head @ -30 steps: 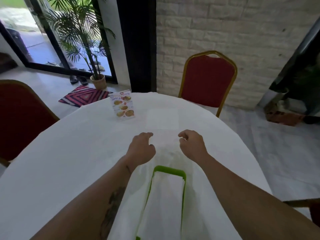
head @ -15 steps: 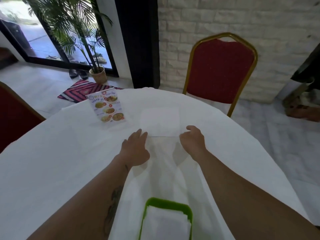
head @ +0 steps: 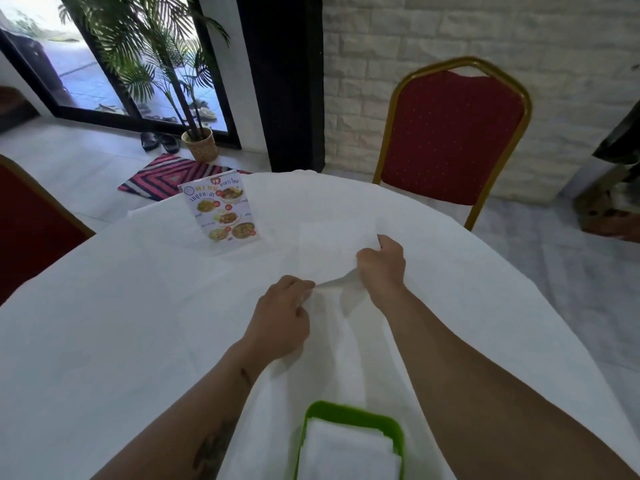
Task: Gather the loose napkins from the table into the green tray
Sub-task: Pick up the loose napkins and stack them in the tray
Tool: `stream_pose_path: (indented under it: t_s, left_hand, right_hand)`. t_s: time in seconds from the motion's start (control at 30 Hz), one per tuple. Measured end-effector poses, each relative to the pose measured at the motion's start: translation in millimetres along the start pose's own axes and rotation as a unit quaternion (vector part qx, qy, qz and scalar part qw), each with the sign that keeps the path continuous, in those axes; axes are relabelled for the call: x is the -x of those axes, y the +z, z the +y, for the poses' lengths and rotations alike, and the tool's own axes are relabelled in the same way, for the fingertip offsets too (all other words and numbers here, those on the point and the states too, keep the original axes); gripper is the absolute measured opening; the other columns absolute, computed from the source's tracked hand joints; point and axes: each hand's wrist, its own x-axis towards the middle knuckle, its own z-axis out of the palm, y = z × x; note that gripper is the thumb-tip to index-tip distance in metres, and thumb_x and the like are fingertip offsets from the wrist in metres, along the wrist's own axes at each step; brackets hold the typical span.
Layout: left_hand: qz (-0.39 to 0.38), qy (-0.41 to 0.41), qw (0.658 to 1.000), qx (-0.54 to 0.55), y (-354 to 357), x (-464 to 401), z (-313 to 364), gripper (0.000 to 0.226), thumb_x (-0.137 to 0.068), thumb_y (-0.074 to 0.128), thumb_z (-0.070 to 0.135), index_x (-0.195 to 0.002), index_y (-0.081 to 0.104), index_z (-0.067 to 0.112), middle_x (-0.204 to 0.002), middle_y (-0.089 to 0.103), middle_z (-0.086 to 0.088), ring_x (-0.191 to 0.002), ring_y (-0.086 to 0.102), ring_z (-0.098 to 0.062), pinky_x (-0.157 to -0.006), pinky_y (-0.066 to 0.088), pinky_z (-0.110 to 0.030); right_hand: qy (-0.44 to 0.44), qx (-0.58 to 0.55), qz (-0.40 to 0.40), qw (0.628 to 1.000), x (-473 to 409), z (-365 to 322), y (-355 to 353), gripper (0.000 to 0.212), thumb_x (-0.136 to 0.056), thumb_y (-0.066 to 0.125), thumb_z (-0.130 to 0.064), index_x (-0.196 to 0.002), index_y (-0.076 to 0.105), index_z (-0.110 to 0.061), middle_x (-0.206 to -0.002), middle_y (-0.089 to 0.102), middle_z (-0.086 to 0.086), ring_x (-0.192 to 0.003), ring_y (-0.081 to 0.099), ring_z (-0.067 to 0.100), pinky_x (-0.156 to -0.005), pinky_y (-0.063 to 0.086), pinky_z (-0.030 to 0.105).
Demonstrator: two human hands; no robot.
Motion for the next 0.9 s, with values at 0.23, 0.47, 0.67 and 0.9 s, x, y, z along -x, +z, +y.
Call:
stream_pose_path:
  t_s: [0.23, 0.47, 0.67, 0.9]
  left_hand:
    - [0.086, -0.063, 0.991, 0.081, -6.2, 9.2, -1.5, 0.047, -0.085, 0.048, 0.001, -0.125, 0.058, 0.022, -0.127, 0.053, 0.007, -0.098, 0.044, 0.001, -0.084, 0.031, -0.008]
    - [0.069, -0.06, 0.992, 0.09, -1.0, 14.5, 0.0, 0.058, -0.083, 0.046, 0.001, -0.138, 0.046, 0.021, -0.141, 0.045, 0.006, -0.124, 0.046, -0.009, -0.098, 0.03, -0.015]
    - [-0.07, 0.02, 0.99, -0.118, 7.4, 13.9, 11.8, 0.068, -0.086, 0.039, 0.007, -0.149, 0.025, 0.028, -0.159, 0.018, 0.007, -0.146, 0.015, -0.019, -0.117, 0.016, -0.054]
    - [-0.133, 0.008, 0.98, -0.148, 8.4, 16.2, 17.0, 0.069, -0.084, 0.038, 0.002, -0.147, 0.03, 0.031, -0.159, 0.017, 0.013, -0.148, 0.006, -0.017, -0.116, 0.01, -0.06]
  right_hand:
    - [-0.165, 0.352, -0.122, 0.913, 17.6, -24.8, -12.7, 0.027, -0.064, 0.05, -0.004, -0.087, 0.063, -0.013, -0.084, 0.064, 0.003, -0.077, 0.062, 0.026, -0.06, 0.048, 0.028]
    - [-0.115, 0.432, -0.242, 0.861, 31.7, 2.4, -15.0, 0.067, -0.078, 0.07, -0.037, -0.139, 0.049, -0.018, -0.139, 0.04, 0.005, -0.128, 0.043, 0.026, -0.1, 0.044, 0.039]
    - [-0.055, 0.358, -0.094, 0.927, 29.7, 10.1, -8.5, 0.043, -0.075, 0.056, -0.021, -0.116, 0.051, -0.007, -0.113, 0.052, 0.01, -0.104, 0.053, 0.03, -0.079, 0.047, 0.035]
    - [0.103, 0.114, -0.114, 0.982, 21.1, 10.6, -2.2, 0.013, -0.082, 0.058, -0.013, -0.09, 0.065, -0.006, -0.089, 0.068, 0.009, -0.079, 0.063, 0.025, -0.073, 0.053, 0.032]
